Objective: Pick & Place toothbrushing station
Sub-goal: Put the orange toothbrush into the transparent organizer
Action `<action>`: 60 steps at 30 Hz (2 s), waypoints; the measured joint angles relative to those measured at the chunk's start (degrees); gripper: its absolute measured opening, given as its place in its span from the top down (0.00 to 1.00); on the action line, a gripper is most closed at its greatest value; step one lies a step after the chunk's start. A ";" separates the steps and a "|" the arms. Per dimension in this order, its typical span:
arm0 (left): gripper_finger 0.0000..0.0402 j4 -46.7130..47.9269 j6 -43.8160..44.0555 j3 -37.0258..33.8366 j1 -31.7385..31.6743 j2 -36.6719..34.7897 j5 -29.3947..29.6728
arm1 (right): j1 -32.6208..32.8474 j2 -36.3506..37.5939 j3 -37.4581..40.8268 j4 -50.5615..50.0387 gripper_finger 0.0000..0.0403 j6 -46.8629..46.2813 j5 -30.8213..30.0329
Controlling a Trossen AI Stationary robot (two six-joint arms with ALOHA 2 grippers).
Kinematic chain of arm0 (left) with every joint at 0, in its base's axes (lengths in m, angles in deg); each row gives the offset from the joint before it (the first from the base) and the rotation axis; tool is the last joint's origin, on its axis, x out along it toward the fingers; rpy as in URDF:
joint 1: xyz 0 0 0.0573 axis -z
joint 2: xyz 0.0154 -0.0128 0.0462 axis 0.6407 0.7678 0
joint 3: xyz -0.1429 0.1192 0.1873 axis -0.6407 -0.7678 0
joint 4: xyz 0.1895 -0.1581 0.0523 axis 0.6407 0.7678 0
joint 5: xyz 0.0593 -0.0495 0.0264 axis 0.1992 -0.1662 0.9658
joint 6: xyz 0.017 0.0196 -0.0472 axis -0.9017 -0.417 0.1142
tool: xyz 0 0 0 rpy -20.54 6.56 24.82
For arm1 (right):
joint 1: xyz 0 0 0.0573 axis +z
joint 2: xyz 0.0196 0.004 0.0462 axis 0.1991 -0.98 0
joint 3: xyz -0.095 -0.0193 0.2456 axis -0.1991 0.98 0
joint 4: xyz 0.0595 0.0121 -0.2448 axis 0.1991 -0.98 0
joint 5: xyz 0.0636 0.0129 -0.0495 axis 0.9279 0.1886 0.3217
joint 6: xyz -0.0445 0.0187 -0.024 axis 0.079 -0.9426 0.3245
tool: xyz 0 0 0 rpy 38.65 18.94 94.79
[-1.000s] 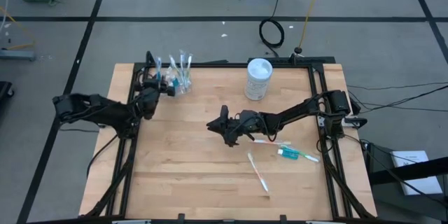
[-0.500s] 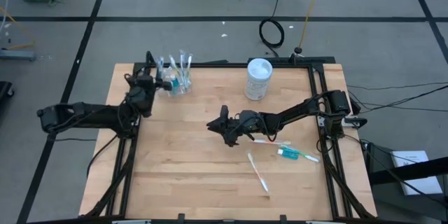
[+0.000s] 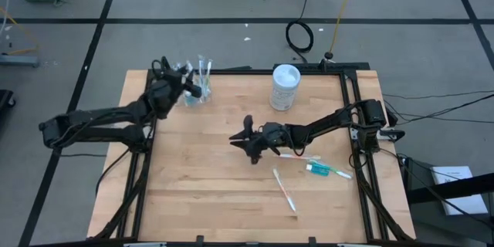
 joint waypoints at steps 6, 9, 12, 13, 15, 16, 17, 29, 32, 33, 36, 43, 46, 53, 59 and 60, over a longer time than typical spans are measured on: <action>0.60 -0.05 -4.37 4.40 5.30 -1.27 -4.47 | 0.45 3.13 0.09 -10.73 0.80 -10.52 -19.20; 0.60 0.90 -6.26 4.39 7.61 -1.13 -7.79 | 0.02 9.16 -0.72 -25.63 0.80 -18.92 -21.99; 0.60 4.14 -5.78 4.41 9.40 -1.22 -10.48 | -0.17 14.91 -0.50 -40.14 0.80 -34.23 -19.45; 0.60 5.82 -5.12 4.39 9.94 -1.14 -11.06 | -0.23 16.81 -0.50 -44.27 0.80 -40.12 -17.31; 0.60 8.44 -3.45 4.37 11.09 -1.12 -12.34 | -0.19 20.84 -0.48 -51.76 0.80 -49.99 -12.41; 0.60 9.14 -2.83 4.37 11.41 -1.16 -12.65 | 0.01 22.37 -0.52 -54.54 0.80 -54.44 -9.89; 0.60 9.82 -2.75 4.37 11.71 -1.18 -12.71 | 0.42 23.77 -0.27 -56.87 0.80 -58.12 -7.98; 0.60 9.15 0.17 4.36 13.71 -0.68 -12.70 | 11.64 29.34 15.42 -64.65 0.80 -77.09 1.89; 0.60 7.09 0.15 4.37 13.66 -0.68 -12.69 | 13.21 29.38 18.04 -65.09 0.80 -78.33 0.18; 0.60 6.00 0.01 4.35 13.67 -0.68 -12.70 | 13.59 29.36 18.36 -65.70 0.80 -78.10 -0.63; 0.60 3.06 -0.05 4.37 13.65 -0.68 -12.68 | 14.51 29.86 18.34 -65.85 0.80 -75.39 -2.76; 0.60 -1.80 -0.14 4.35 13.65 -0.68 -12.68 | 15.14 30.08 20.07 -66.86 0.80 -74.46 -3.27; 0.60 -1.50 -0.14 4.36 13.65 -0.68 -12.66 | 14.82 30.03 23.71 -62.23 0.80 -74.86 -5.76; 0.60 -1.34 -0.14 4.36 13.65 -0.68 -12.66 | 14.26 30.24 28.33 -54.15 0.84 -69.67 -8.15; 0.60 -1.30 -2.38 4.35 13.65 -0.68 -12.66 | 14.12 30.80 25.38 -52.56 0.92 -62.40 -8.95; 0.60 -1.28 -2.55 4.37 13.65 -0.68 -12.66 | 14.11 31.21 24.43 -51.71 0.92 -61.44 -8.99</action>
